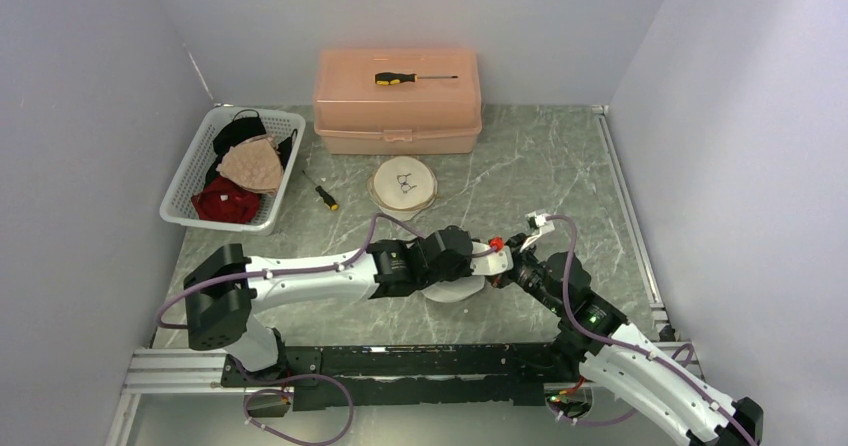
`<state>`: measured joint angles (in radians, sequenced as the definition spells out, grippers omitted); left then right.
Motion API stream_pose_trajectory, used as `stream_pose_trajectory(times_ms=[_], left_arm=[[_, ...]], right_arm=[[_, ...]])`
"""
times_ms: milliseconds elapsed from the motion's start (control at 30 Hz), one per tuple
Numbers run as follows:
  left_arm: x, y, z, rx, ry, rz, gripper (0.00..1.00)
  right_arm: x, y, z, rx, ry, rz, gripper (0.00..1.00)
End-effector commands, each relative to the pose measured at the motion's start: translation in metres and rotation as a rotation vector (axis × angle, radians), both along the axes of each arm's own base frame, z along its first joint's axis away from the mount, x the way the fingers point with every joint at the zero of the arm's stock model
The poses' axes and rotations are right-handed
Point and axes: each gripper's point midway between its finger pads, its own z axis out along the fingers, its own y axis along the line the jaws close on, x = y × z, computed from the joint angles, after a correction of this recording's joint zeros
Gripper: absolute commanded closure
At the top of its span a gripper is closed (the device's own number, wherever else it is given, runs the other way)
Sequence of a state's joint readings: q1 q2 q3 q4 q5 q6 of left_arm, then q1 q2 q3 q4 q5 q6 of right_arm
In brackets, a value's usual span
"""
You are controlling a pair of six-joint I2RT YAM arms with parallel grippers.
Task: Unzip the laundry bag and remove the bra
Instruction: Unzip the laundry bag at the center of the board.
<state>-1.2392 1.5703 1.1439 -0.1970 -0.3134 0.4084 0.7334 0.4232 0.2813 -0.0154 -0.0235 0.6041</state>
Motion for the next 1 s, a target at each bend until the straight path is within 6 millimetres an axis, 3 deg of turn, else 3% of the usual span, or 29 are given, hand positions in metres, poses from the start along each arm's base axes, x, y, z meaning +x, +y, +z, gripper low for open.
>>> stream_pose_trajectory(times_ms=[0, 233, 367, 667, 833, 967], left_arm=[[0.004, 0.008, 0.0, -0.009, -0.034, 0.022, 0.97], [-0.009, 0.027, 0.012, -0.1, -0.053, -0.014, 0.97], [-0.017, 0.041, 0.019, -0.127, -0.053, -0.023, 0.97], [-0.036, 0.055, 0.027, -0.178, -0.045, -0.058, 0.97], [-0.027, 0.056, 0.046, -0.189, -0.15, -0.064, 0.89], [-0.004, 0.051, 0.086, -0.219, -0.335, -0.052, 0.82]], right_arm=[[0.002, 0.001, 0.044, 0.087, -0.08, -0.006, 1.0], [0.026, -0.037, 0.021, 0.049, -0.006, -0.273, 1.0], [0.033, -0.048, 0.011, 0.053, 0.016, -0.356, 1.0], [0.047, -0.044, -0.001, 0.048, 0.041, -0.398, 1.0], [0.044, -0.034, 0.041, 0.073, -0.122, -0.304, 1.0], [0.034, -0.026, 0.071, 0.062, -0.217, -0.216, 1.0]])
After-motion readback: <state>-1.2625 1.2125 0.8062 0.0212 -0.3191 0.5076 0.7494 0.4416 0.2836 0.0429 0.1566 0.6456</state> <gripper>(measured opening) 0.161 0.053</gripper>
